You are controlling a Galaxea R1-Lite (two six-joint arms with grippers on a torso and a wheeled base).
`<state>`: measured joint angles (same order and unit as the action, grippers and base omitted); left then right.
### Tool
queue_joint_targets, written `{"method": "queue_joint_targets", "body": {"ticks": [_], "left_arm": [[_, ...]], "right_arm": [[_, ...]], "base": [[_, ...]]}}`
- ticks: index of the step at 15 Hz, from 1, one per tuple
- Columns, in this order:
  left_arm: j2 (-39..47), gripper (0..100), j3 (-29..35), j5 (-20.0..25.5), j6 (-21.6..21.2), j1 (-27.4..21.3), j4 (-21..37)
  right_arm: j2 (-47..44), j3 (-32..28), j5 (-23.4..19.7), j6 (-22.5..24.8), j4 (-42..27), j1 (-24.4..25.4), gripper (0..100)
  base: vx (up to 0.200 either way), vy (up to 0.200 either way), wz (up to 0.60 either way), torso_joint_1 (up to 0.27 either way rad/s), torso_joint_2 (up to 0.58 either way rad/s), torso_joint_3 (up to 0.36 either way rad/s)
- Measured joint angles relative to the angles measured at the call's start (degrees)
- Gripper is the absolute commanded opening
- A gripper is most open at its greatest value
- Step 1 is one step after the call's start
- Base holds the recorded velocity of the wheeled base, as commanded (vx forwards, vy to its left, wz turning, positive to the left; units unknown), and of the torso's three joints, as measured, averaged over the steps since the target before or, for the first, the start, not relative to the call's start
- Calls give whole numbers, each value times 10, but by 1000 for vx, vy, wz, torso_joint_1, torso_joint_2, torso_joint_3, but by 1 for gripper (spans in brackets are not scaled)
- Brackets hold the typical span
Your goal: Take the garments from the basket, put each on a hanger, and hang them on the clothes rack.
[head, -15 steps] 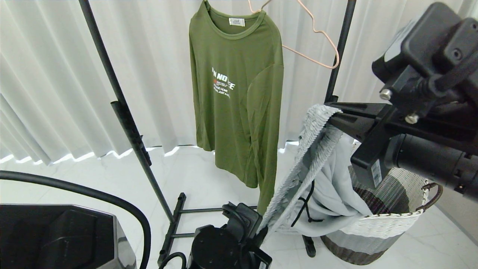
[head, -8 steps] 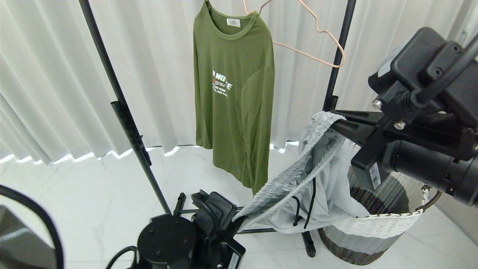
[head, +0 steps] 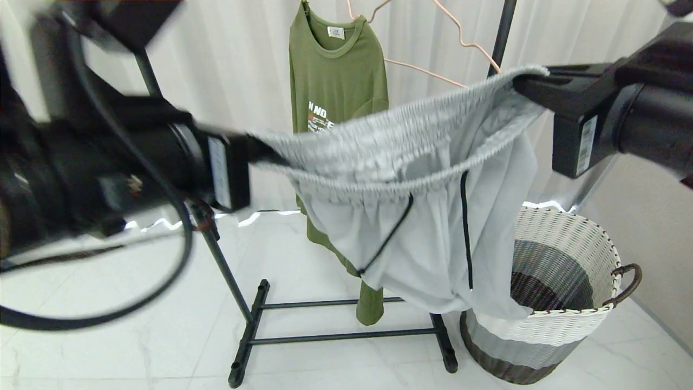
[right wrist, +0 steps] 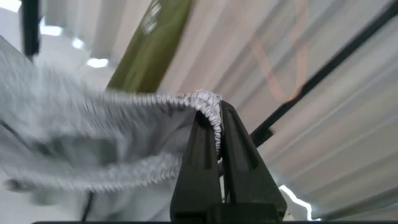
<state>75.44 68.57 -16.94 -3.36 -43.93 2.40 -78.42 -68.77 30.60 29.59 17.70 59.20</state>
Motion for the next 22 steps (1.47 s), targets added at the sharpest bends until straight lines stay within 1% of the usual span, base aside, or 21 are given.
{"method": "queue_joint_targets", "body": {"ticks": [1, 2, 3, 4, 5, 7, 8, 9, 11, 12, 14, 16, 17, 19, 20, 22], "left_arm": [[-13, 0, 79, -1, -2, 6, 56], [-20, 0, 145, -6, -14, 10, 94], [-23, 0, 200, -11, -43, 14, 121], [-23, 0, 251, -15, -76, 15, 137], [-20, 0, 290, -18, -97, 13, 145], [-6, 0, 352, -23, -121, -13, 151], [0, 0, 367, -27, -125, -28, 152], [5, 0, 365, -38, -126, -39, 151], [7, 0, 325, -77, -136, -71, 152], [6, 0, 307, -88, -143, -92, 152], [1, 0, 289, -94, -151, -119, 152], [1, 0, 285, -94, -152, -126, 151], [5, 0, 286, -94, -152, -127, 151], [25, 0, 304, -94, -152, -127, 149], [39, 0, 321, -93, -152, -123, 148], [81, 0, 369, -88, -150, -99, 147]], "right_arm": [[0, -27, 6, 2, -2, -7, 0], [0, -51, 14, 7, -3, -11, 0], [0, -79, 24, 18, -3, -14, 0], [0, -103, 30, 31, -4, -16, 0], [0, -122, 32, 43, -5, -18, 0], [0, -149, 34, 58, -14, -18, 0], [2, -150, 34, 59, -18, -19, 0], [5, -147, 35, 59, -20, -19, 0], [13, -116, 35, 59, -22, -18, 0], [17, -103, 36, 60, -23, -16, 0], [22, -95, 36, 60, -22, -14, 0], [29, -94, 37, 64, -30, -14, 0], [37, -94, 37, 67, -48, -13, 0], [64, -94, 37, 79, -120, -5, 0], [81, -94, 36, 86, -152, 9, 0], [113, -92, 36, 105, -204, 55, 0]], "base": [[0, 0, 0, 0, 0, 0], [0, 0, 0, 0, 0, 0], [0, 0, 0, 0, 0, 0], [0, 0, 0, 0, 0, 0], [0, 0, 0, 0, 0, 0], [0, 0, 0, 0, 0, 0], [0, 0, 0, 0, 0, 0], [0, 0, 0, 0, 0, 0], [0, 0, 0, 0, 0, 0], [0, 0, 0, 0, 0, 0], [0, 0, 0, 0, 0, 0], [0, 0, 0, 0, 0, 0], [0, 0, 0, 0, 0, 0], [0, 0, 0, 0, 0, 0], [0, 0, 0, 0, 0, 0], [0, 0, 0, 0, 0, 0]]}}
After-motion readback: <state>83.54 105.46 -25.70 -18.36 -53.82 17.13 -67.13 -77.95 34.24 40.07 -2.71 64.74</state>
